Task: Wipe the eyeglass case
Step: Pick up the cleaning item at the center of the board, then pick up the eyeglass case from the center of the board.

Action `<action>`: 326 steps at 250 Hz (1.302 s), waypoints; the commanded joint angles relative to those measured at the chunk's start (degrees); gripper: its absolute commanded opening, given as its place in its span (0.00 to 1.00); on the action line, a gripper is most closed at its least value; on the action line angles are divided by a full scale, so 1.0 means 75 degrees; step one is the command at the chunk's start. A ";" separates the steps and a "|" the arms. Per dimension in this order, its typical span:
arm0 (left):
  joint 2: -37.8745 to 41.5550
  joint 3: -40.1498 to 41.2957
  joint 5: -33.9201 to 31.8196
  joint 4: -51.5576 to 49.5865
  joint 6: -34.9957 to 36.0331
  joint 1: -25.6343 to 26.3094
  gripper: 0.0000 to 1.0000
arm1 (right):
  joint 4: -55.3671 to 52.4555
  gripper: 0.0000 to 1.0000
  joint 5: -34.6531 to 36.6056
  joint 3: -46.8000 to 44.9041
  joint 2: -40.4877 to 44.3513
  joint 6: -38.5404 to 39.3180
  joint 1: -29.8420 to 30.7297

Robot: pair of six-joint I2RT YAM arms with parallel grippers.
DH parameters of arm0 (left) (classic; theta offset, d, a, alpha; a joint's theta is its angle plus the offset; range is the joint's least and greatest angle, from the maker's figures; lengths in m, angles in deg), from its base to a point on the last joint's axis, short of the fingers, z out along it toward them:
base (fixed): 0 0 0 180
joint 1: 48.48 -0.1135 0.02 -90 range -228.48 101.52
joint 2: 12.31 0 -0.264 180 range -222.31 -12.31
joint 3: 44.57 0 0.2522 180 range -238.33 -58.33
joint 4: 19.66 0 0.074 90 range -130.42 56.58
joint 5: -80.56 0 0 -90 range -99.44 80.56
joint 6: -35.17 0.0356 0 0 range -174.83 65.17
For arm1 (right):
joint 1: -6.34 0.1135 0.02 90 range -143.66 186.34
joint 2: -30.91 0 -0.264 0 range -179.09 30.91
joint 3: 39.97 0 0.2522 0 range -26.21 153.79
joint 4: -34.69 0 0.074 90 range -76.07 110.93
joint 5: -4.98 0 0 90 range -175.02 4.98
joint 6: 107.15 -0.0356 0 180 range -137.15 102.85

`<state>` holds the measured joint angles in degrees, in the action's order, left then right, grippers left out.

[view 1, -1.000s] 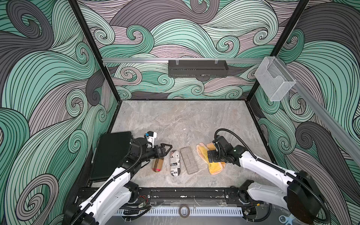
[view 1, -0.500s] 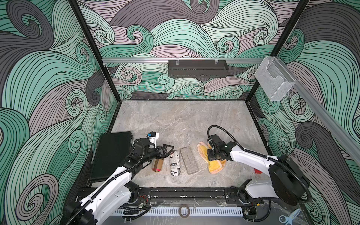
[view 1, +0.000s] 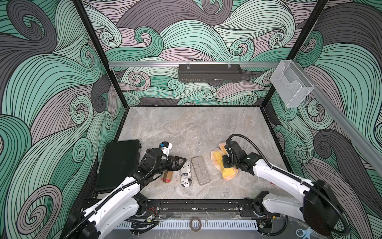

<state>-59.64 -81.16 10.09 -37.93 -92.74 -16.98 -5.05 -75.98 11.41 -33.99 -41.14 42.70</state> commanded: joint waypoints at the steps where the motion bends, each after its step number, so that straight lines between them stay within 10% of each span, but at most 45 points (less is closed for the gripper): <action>1: -0.0198 -0.0530 -0.0434 -0.0463 0.0088 0.0397 0.87 | -0.0268 0.02 0.0123 -0.0014 0.0984 0.0308 -0.0019; 111: -0.2874 -0.2874 -0.3350 -0.2512 -0.1374 0.3103 0.83 | -0.0155 0.02 -0.0011 -0.0199 0.3478 0.0565 -0.0009; 326: -0.7119 -0.5581 -0.3359 -0.3962 -0.2664 0.4313 0.90 | -0.0708 0.02 0.0425 -0.0435 0.4207 0.0453 -0.0016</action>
<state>-110.37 -119.67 -13.93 -61.91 -113.09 14.26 -10.06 -74.23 8.68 -2.85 -37.29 42.70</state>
